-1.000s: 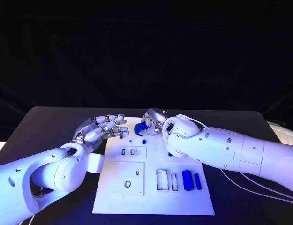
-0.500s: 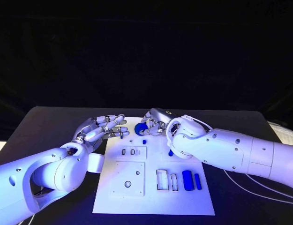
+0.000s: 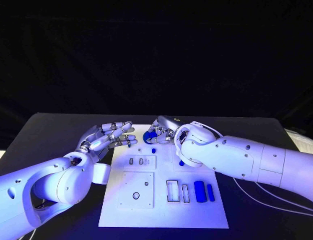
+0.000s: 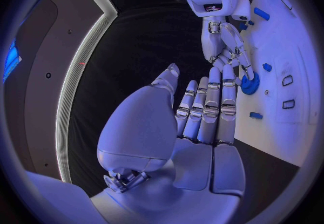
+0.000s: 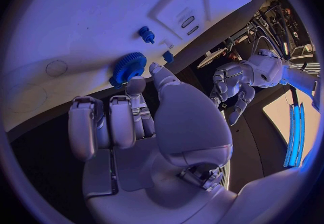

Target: Assemble the parts on the task board

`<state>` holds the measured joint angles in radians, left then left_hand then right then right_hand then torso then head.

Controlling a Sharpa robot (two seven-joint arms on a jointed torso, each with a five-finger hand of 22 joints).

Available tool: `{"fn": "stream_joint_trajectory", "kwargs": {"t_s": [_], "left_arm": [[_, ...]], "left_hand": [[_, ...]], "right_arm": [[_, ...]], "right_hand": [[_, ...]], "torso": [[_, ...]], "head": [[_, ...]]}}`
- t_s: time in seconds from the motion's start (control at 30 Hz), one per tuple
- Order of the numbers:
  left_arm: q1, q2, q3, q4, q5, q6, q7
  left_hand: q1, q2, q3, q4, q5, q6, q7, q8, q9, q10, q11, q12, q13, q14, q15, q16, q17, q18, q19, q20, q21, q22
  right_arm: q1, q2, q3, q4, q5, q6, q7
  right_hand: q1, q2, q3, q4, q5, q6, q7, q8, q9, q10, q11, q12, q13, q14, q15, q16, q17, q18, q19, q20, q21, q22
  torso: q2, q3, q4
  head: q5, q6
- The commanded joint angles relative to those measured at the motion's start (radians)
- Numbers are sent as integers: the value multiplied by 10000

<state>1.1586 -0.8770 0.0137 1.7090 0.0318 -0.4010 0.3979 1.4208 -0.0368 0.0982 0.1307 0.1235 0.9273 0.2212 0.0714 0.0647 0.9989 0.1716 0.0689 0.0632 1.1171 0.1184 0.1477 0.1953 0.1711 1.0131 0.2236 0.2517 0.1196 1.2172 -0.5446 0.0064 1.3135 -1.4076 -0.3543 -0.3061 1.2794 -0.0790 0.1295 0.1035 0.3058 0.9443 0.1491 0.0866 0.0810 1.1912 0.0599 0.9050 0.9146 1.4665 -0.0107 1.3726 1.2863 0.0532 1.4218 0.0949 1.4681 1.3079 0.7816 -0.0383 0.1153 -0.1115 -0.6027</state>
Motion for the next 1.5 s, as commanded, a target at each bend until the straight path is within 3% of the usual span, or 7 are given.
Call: {"fn": "stream_joint_trajectory", "kwargs": {"t_s": [0.03, 0.4, 0.73, 0.87, 1.03, 1.23, 1.5], "left_arm": [[12, 12, 7, 36, -6, 111, 34], [12, -3, 7, 39, -6, 108, -29], [12, -33, 7, -20, -6, 105, -13], [12, -48, 7, -28, -6, 136, 5], [12, -74, 7, -49, -93, 68, 60], [12, -105, 8, -181, -209, 18, 135], [11, -88, 8, -297, -243, 138, 215]], "left_hand": [[-1, 53, -4, -69, -31, -3, 11, -67, -3, -23, 33, -45, -2, -46, 32, -52, 17, 87, 43, 4, -8, -16], [4, 54, -3, -80, -31, -12, 15, -70, -4, -32, 36, -47, -3, -46, 33, -56, 22, 87, 42, 5, -10, -16], [4, 53, -3, -83, -31, -15, 17, -71, -4, -35, 37, -48, -3, -47, 34, -57, 24, 87, 42, 6, -10, -17], [7, 51, -4, -103, -33, -35, 24, -76, -6, -56, 44, -52, -4, -50, 38, -68, 34, 86, 39, 8, -14, -18], [17, 54, 1, -119, -32, -33, 18, -71, -4, -54, 41, -48, -2, -50, 38, -72, 40, 85, 38, 9, -15, -19], [33, 86, 23, -191, -28, 51, -17, -29, 13, 35, 9, -4, 12, 13, 10, -72, 95, 99, 90, -5, 13, -7], [32, 93, 27, -203, -27, 68, -24, -23, 15, 55, 1, 3, 14, 23, 5, -74, 106, 101, 100, -8, 18, -4]], "right_arm": [[-32, 59, -35, -115, -179, 633, -256], [-32, -56, -47, -116, -342, -399, 104], [-32, -1021, -26, 674, 717, -1599, 2641], [28, -1851, 15, 1159, 1526, -1379, 3275], [159, -2953, 38, 1400, 2366, -517, 4369], [197, -3716, 42, 1125, 2578, 77, 4982], [64, -4184, 32, 500, 2586, 471, 5240]], "right_hand": [[49, 39, -16, 8, 85, 18, 15, -40, -17, 27, 8, 12, -23, 492, -37, 55, 4, -42, 76, 9, 42, 506], [206, 24, -5, -60, 164, -77, 42, -128, -51, 10, 26, 29, -11, 493, -24, 64, 24, -47, 89, 15, 52, 529], [317, 57, 20, -110, 160, 10, 32, -104, -42, 285, 17, 485, 412, 511, -27, 119, 106, -73, 166, 18, 109, 647], [445, 56, 53, -193, 192, 70, 22, -93, -37, 314, 5, 553, 474, 514, -36, 130, 124, -77, 181, 13, 121, 671], [659, 49, 108, -349, 45, 90, 29, -118, -49, 382, 3, 678, 597, 590, -40, 384, 489, -140, 362, 5, 253, 946], [787, -14, 96, -476, -168, 121, 31, -132, -56, 412, 8, 731, 655, 611, -33, 469, 606, -165, 433, 10, 311, 1061], [863, -69, 76, -555, -237, 141, 26, -137, -58, 419, 4, 745, 675, 604, -32, 466, 605, -166, 434, 13, 317, 1070]], "torso": [[5, 4, 8], [3, 21, -4], [-6, 26, -20], [-6, 27, -16], [-2, 34, -51], [-2, 77, -74], [6, 85, -70]], "head": [[-2, -17], [46, -35], [74, -6], [61, 21], [3, 48], [-55, 85], [-267, 101]]}}
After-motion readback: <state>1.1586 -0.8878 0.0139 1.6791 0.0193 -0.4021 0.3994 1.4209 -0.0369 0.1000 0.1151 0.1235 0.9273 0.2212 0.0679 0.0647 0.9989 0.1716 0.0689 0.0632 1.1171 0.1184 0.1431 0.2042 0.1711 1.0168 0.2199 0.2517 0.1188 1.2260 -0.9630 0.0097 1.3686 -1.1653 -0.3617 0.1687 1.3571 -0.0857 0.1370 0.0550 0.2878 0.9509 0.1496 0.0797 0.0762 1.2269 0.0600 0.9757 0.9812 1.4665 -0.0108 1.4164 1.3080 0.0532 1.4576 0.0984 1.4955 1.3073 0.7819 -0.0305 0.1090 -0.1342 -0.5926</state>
